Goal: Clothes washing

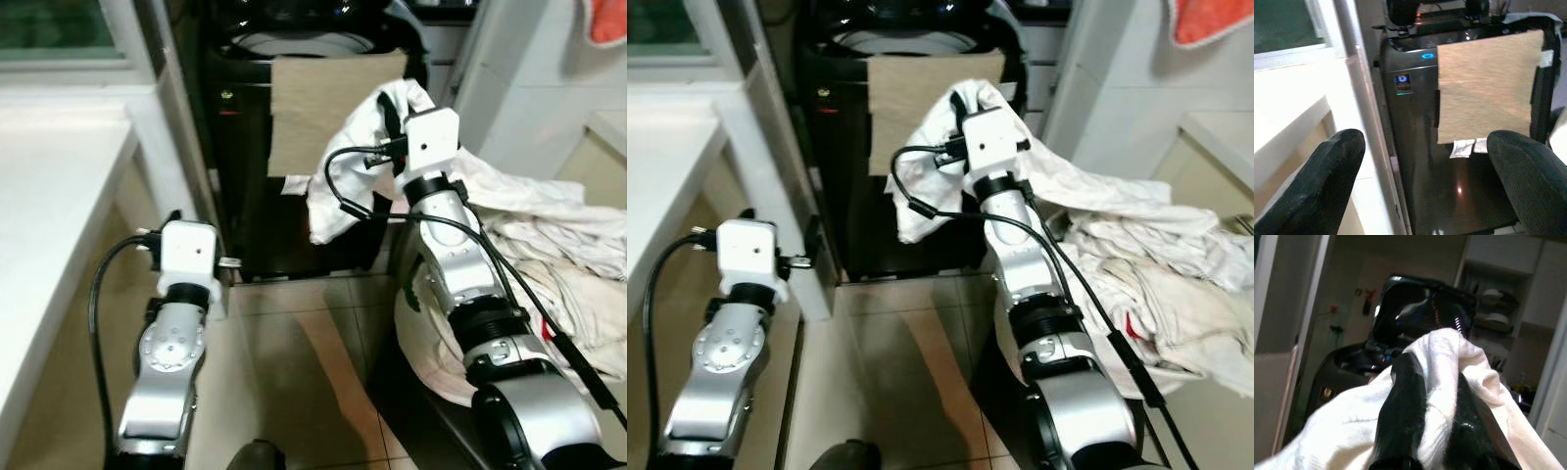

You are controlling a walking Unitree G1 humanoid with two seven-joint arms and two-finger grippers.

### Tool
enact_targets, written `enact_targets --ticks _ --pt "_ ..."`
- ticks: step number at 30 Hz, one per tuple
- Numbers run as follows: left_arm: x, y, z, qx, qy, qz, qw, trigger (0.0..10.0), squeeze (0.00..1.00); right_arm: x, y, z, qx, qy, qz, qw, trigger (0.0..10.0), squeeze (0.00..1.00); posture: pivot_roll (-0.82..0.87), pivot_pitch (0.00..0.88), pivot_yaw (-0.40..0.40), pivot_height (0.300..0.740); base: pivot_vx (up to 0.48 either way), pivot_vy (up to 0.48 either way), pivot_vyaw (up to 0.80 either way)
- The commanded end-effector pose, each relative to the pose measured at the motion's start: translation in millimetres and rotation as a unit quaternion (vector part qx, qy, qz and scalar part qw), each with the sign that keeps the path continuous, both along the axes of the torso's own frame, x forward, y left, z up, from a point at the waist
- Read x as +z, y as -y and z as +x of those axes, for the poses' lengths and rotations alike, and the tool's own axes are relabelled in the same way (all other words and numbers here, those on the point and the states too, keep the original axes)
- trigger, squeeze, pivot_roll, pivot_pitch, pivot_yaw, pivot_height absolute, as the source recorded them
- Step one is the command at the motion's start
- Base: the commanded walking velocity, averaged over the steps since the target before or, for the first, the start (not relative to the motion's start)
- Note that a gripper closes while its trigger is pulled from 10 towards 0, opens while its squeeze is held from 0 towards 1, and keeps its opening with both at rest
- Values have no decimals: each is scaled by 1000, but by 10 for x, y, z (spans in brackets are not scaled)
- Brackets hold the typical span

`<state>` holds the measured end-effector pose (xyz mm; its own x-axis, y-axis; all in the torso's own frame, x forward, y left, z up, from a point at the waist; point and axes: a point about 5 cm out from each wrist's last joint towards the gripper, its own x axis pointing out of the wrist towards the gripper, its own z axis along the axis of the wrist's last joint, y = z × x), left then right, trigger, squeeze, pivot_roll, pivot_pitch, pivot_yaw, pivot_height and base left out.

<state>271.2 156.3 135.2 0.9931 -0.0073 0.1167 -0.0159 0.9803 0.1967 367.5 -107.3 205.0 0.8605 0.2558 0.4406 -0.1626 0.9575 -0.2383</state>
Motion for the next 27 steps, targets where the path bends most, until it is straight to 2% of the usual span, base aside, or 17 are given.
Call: enact_targets --ticks 1,2,7,10,14,15,19,24,27 --pt "-10 -45 22 6 -7 7 1000 10000 0 47 -42 1 5 9 8 1000 0 0 26 0 -22 740 0 0 706" --pt "-11 -44 33 6 -7 7 1000 10000 0 0 -10 8 1 -7 21 1000 0 0 26 0 -22 740 0 0 706" --pt "-15 -75 65 9 -9 4 1000 10000 0 -85 34 -22 -4 -14 3 1000 0 16 15 0 -17 740 0 0 735" --pt "-13 -70 86 7 -9 5 1000 10000 0 -156 61 -21 -8 -35 19 999 0 0 9 0 -14 740 0 0 785" --pt "-5 -61 121 4 -8 7 1000 10000 0 -218 91 -41 -17 -45 29 998 0 0 7 0 -14 740 0 0 0" --pt "3 -55 132 0 -8 0 1000 10000 0 -245 99 -52 -18 -50 37 998 0 0 2 0 -13 740 0 0 0" --pt "16 -23 152 -15 -5 14 1000 10000 0 -363 132 -92 -25 -79 73 994 0 0 2 0 -13 740 0 0 0" --pt "-23 2 147 -17 -12 9 1000 10000 0 -406 79 -133 -21 -76 50 996 0 0 -6 0 -10 740 0 0 0" --pt "-19 11 154 -20 -11 9 1000 10000 0 -430 78 -120 -26 -87 53 995 0 0 -5 0 -11 740 0 0 740"
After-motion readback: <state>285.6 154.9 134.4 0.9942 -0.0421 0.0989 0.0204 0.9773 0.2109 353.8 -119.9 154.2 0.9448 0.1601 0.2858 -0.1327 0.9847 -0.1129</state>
